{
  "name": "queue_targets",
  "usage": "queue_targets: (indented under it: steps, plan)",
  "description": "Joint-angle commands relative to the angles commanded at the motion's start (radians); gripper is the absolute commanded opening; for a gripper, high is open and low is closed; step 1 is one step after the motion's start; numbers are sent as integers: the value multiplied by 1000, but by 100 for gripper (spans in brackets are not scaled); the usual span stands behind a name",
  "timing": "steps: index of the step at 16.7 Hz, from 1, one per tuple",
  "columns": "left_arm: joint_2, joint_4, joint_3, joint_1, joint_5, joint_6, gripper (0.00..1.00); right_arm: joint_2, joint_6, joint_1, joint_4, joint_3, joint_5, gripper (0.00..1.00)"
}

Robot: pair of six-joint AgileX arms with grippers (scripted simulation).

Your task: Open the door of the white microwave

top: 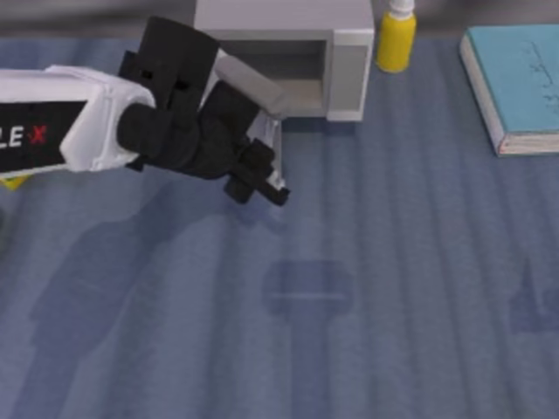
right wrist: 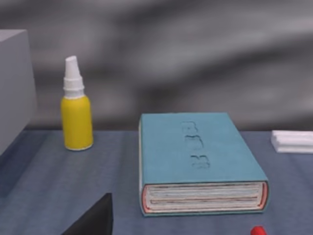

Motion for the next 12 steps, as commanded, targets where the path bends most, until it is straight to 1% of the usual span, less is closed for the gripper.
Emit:
queue_targets:
  steps: [2,8,12]
  plan:
    - [0,-2,-3,-6,9,-2,0,0,0,0,0,0,0,100]
    - [-11,-17,-11,26,46,61,0,0,0,0,0,0,0,100]
    - [-11,-17,-11,26,47,62,0,0,0,0,0,0,0,100]
